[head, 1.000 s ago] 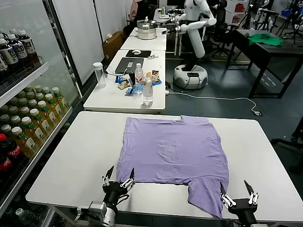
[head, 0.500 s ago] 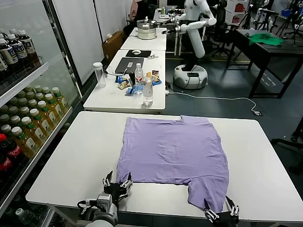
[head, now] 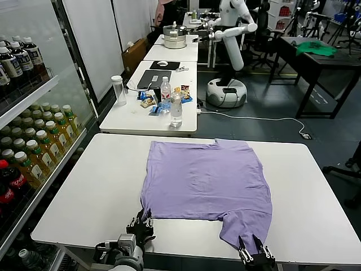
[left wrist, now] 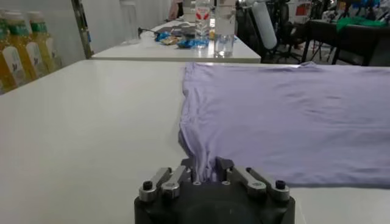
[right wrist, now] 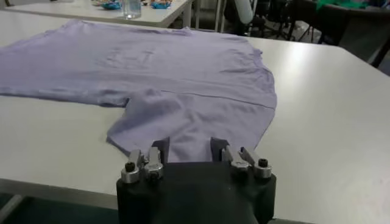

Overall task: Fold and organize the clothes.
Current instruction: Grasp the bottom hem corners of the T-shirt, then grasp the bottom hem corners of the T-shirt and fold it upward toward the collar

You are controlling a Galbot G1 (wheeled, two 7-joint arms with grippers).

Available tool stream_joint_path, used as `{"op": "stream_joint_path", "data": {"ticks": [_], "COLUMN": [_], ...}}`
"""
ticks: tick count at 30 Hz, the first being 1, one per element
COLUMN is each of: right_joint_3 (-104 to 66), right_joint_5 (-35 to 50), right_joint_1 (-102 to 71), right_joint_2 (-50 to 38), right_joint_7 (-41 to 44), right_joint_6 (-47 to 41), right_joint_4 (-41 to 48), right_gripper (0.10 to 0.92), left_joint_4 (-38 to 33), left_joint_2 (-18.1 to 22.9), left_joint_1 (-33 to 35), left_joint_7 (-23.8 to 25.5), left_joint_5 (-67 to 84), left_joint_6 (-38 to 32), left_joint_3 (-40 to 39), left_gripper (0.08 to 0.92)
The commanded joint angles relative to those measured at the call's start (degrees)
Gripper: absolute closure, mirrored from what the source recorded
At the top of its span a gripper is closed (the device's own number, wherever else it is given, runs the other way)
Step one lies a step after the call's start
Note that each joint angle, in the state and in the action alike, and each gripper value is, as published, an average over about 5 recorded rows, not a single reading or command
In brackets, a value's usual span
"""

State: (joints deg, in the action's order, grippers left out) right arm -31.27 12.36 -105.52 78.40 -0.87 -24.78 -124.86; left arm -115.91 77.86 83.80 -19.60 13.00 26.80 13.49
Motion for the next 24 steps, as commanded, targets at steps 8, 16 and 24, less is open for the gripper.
{"op": "stream_joint_path", "data": {"ticks": [8, 16, 24], "right_joint_3": [-2.5, -8.2, -12.7], "right_joint_5": [4.9, 9.3, 15.9], "right_joint_1": [0.1, 2.7, 12.6], "right_joint_2": [-1.7, -5.4, -11.9], "right_joint_7": [1.1, 1.1, -0.3], "right_joint_6": [1.9, 2.4, 1.4], "right_joint_4": [-8.1, -14.7, -9.7], "right_gripper": [0.844, 0.899, 0.899], "left_joint_4": [-6.3, -10.9, -9.0], "left_joint_2": [-2.1, -4.8, -7.1], "left_joint_1": [1.1, 0.4, -4.5], "left_joint_7": [0.3, 1.3, 1.7], "left_joint_5": [5.8, 8.9, 11.9], "left_joint_6": [-2.4, -3.8, -3.3], "left_joint_3": [1.0, 1.6, 1.3], "left_gripper": [0.889, 0.889, 0.889]}}
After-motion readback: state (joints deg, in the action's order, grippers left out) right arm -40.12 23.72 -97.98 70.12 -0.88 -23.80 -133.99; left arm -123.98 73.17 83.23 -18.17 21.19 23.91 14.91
